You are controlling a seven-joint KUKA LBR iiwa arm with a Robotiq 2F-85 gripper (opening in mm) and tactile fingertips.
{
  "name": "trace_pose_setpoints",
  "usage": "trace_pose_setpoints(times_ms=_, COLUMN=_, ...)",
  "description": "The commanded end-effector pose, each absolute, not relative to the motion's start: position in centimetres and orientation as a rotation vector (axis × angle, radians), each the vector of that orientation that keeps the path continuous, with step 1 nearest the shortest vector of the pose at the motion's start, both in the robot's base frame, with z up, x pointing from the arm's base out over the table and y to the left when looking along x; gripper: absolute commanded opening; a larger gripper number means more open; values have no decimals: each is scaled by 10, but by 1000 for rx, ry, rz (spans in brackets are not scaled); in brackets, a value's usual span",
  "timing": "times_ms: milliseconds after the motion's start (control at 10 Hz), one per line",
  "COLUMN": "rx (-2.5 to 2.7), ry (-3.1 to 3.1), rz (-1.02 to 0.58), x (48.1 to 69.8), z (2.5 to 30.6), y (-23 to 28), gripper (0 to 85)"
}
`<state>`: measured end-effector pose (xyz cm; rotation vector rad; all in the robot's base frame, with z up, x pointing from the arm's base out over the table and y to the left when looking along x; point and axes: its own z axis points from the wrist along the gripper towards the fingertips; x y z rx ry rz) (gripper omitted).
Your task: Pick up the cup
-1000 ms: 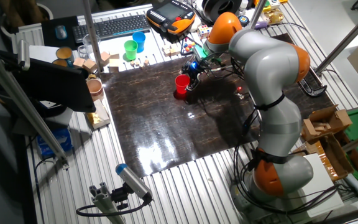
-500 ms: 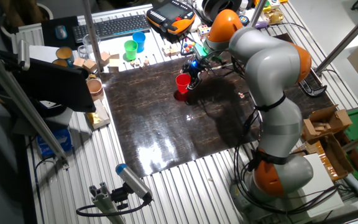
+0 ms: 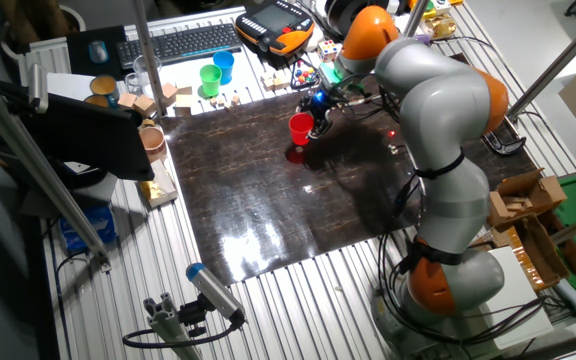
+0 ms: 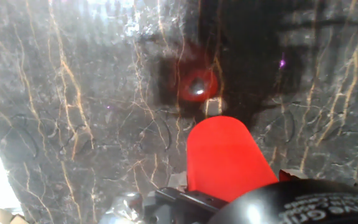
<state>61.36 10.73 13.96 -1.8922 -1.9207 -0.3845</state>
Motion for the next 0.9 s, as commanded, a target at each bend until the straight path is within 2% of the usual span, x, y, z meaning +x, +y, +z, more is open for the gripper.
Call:
trace_pose_setpoints(times_ms=0, rx=-1890, ry=-1923, rz=-385, x=612, z=143, y=106, gripper=720)
trace_pose_setpoints(times_ms=800, rx=-1905, ry=-1910, rz=-380, x=595, z=188, y=91, gripper=717)
